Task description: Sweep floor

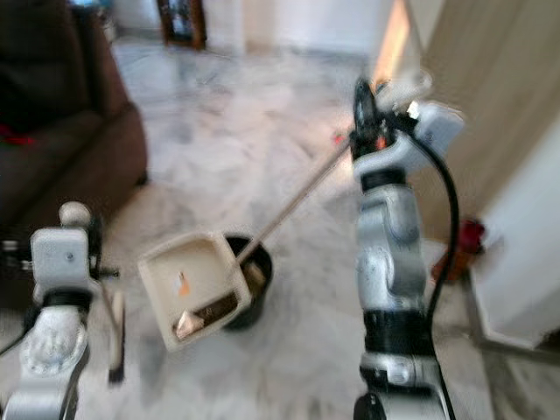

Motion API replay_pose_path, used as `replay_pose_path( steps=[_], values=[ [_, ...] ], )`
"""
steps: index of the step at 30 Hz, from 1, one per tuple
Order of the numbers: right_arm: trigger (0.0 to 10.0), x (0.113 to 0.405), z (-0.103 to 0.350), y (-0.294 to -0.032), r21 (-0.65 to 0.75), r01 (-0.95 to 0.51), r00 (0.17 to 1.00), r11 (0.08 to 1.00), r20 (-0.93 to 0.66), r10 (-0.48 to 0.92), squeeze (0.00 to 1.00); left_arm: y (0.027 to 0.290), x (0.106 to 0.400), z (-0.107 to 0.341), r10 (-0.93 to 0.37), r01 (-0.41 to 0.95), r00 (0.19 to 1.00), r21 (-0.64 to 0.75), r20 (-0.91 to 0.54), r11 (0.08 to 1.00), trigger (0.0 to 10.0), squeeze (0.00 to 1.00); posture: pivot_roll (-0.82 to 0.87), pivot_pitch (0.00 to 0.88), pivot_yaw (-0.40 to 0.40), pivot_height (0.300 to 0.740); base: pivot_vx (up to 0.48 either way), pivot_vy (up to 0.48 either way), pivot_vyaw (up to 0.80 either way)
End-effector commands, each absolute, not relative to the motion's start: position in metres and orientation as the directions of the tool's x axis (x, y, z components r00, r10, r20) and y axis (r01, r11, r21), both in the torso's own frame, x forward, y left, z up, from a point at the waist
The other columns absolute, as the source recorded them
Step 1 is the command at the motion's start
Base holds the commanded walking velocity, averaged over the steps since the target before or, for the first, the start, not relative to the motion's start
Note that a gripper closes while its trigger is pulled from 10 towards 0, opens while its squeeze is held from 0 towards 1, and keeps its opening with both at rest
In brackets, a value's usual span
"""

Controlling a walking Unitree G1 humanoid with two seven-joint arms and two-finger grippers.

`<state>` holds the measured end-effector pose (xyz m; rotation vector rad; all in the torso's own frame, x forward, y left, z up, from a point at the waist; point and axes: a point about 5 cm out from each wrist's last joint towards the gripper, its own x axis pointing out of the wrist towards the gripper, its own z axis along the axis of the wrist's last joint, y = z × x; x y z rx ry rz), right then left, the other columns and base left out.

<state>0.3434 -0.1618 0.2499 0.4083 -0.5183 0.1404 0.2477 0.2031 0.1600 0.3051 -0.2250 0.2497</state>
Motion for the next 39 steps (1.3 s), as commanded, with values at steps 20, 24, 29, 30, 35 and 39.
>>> replay_pose_path(
  steps=[20, 24, 29, 30, 35, 39],
  values=[
    [10.0, 0.334, 0.289, -0.164, 0.302, -0.221, 0.754, 0.927, 0.656, -0.033, 0.00, 0.206, 0.247, 0.171, 0.214, -0.305, 0.925, 0.280, 0.313, 0.910, 10.0, 0.00, 0.04, 0.065, -0.049, 0.740, 0.295, 0.000, 0.00],
    [10.0, 0.332, 0.295, -0.162, 0.301, -0.242, 0.740, 0.922, 0.672, -0.025, 0.00, 0.205, 0.247, 0.171, 0.213, -0.304, 0.926, 0.280, 0.312, 0.911, 10.0, 0.00, 0.04, 0.063, -0.049, 0.740, 0.295, 0.000, 0.00],
    [10.0, 0.332, 0.296, -0.161, 0.298, -0.241, 0.738, 0.924, 0.675, -0.025, 0.00, 0.205, 0.247, 0.171, 0.212, -0.302, 0.926, 0.279, 0.312, 0.911, 10.0, 0.00, 0.04, 0.062, -0.049, 0.740, 0.294, 0.000, 0.00],
    [10.0, 0.332, 0.296, -0.161, 0.297, -0.242, 0.737, 0.924, 0.675, -0.024, 0.00, 0.205, 0.247, 0.171, 0.211, -0.302, 0.926, 0.279, 0.312, 0.911, 10.0, 0.00, 0.04, 0.062, -0.049, 0.740, 0.292, 0.000, 0.00],
    [10.0, 0.332, 0.296, -0.158, 0.294, -0.259, 0.738, 0.920, 0.675, -0.007, 0.00, 0.204, 0.247, 0.171, 0.211, -0.302, 0.926, 0.278, 0.312, 0.912, 10.0, 0.00, 0.04, 0.062, -0.050, 0.740, 0.293, 0.000, 0.00],
    [10.0, 0.332, 0.295, -0.156, 0.292, -0.269, 0.742, 0.918, 0.671, 0.005, 0.00, 0.204, 0.247, 0.170, 0.212, -0.300, 0.927, 0.276, 0.309, 0.913, 10.0, 0.00, 0.04, 0.063, -0.051, 0.740, 0.293, 0.000, 0.00]
  ],
)
